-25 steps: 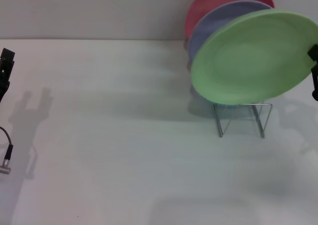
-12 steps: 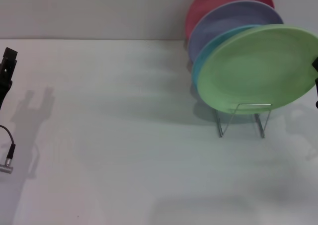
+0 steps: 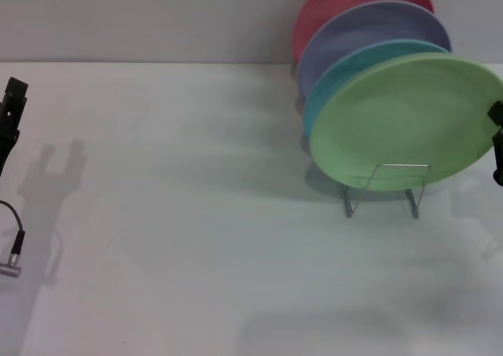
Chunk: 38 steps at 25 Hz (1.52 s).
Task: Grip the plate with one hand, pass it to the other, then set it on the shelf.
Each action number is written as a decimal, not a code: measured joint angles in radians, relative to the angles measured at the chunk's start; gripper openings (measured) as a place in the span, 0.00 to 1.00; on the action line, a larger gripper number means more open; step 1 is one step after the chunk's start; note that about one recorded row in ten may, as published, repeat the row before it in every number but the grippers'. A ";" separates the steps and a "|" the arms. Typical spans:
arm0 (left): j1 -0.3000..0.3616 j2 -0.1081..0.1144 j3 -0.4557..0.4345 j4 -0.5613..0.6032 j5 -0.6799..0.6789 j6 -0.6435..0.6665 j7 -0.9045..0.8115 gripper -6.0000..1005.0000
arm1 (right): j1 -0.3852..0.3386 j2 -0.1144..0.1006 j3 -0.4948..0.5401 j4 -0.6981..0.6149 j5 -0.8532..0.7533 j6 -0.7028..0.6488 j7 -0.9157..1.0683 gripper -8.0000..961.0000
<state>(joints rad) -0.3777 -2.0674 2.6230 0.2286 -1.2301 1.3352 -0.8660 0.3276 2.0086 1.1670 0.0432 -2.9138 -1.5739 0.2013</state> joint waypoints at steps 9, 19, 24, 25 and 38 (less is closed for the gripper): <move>0.007 0.004 -0.009 0.003 0.026 0.014 -0.007 0.76 | -0.013 0.005 -0.008 -0.001 0.000 -0.024 0.003 0.12; 0.011 0.007 -0.009 -0.005 0.026 0.026 -0.017 0.77 | -0.052 0.025 -0.028 -0.002 -0.002 -0.245 0.090 0.29; 0.012 0.007 -0.009 -0.025 0.026 0.050 -0.010 0.78 | -0.082 0.044 0.063 -0.001 0.092 -0.387 0.203 0.30; 0.012 0.007 -0.009 -0.025 0.026 0.050 -0.010 0.78 | -0.082 0.044 0.063 -0.001 0.092 -0.387 0.203 0.30; 0.020 0.004 -0.008 -0.072 0.074 0.286 0.524 0.80 | -0.013 0.035 0.327 -0.004 0.211 -0.092 0.353 0.40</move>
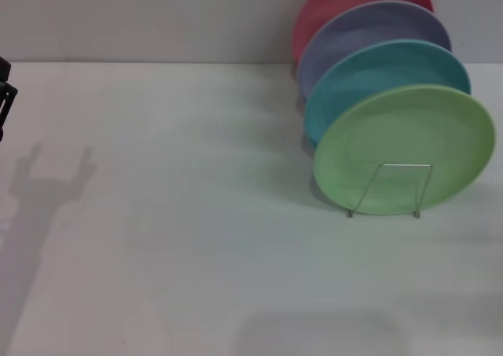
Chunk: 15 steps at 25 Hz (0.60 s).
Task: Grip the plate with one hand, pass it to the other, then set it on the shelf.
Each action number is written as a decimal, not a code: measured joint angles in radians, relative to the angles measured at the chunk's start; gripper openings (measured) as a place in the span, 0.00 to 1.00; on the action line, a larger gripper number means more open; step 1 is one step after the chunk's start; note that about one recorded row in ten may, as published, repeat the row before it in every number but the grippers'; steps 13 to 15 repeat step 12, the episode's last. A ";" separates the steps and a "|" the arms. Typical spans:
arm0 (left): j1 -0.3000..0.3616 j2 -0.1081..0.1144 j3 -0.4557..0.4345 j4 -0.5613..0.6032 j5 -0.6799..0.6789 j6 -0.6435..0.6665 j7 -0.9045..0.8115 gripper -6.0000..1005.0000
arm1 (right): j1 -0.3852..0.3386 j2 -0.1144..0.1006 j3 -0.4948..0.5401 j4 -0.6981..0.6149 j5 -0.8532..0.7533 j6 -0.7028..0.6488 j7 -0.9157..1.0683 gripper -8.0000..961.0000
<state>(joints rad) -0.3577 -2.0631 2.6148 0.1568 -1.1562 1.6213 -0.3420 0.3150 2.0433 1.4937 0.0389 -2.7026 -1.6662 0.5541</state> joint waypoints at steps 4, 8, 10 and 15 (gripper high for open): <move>0.000 0.000 -0.011 -0.005 -0.003 -0.014 0.105 0.83 | 0.008 0.025 0.118 0.002 0.000 0.020 -0.007 0.55; -0.004 0.000 -0.042 -0.013 0.001 -0.033 0.148 0.86 | 0.018 0.029 0.138 0.003 0.000 0.054 -0.019 0.64; -0.005 0.000 -0.042 -0.014 0.002 -0.037 0.157 0.86 | 0.024 0.030 0.137 0.003 0.000 0.066 -0.040 0.66; -0.007 -0.001 -0.043 -0.014 0.002 -0.048 0.156 0.86 | 0.027 0.031 0.133 0.001 -0.001 0.072 -0.057 0.66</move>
